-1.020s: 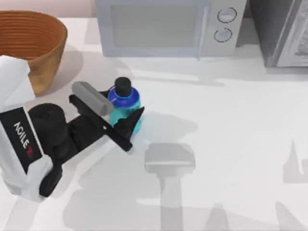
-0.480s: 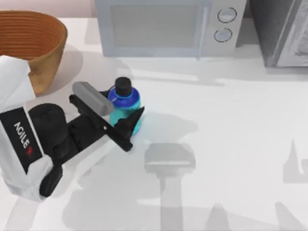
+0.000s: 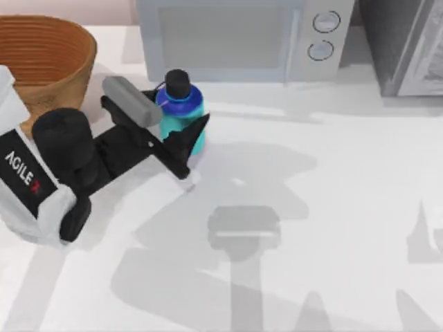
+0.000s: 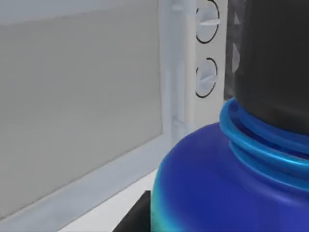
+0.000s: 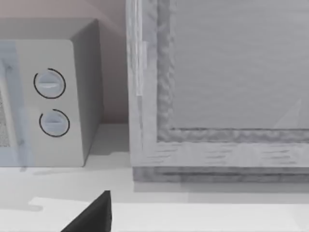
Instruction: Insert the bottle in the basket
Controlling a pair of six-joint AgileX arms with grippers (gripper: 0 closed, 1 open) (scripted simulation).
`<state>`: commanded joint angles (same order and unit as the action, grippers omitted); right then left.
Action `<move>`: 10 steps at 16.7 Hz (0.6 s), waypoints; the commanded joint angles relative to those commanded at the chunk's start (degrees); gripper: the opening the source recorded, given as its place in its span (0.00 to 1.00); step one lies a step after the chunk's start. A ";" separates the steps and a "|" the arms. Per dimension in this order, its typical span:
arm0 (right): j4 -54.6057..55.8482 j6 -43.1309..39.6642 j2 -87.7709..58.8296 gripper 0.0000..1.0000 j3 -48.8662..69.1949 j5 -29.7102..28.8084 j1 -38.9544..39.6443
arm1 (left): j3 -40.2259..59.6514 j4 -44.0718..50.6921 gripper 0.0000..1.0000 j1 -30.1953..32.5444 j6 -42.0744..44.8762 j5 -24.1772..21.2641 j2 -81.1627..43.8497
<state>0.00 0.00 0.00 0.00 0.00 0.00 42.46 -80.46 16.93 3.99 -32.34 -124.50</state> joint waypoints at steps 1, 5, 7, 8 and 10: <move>0.00 0.00 0.00 1.00 0.00 0.00 0.00 | 2.80 2.74 0.00 -1.15 0.14 -1.57 1.36; 0.00 0.00 0.00 1.00 0.00 0.00 0.00 | 14.87 16.59 0.00 -8.10 1.13 -9.45 7.08; 0.00 0.00 0.00 1.00 0.00 0.00 0.00 | 20.50 24.66 0.00 -12.88 1.93 -14.06 9.66; 0.00 0.00 0.00 1.00 0.00 0.00 0.00 | 23.06 28.79 0.00 -15.50 2.40 -16.45 10.81; 0.00 0.00 0.00 1.00 0.00 0.00 0.00 | 27.53 36.97 0.00 -20.93 3.47 -21.25 12.78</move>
<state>0.00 0.00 0.00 0.00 0.00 0.00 69.99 -43.49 -4.00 7.46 -53.59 -111.71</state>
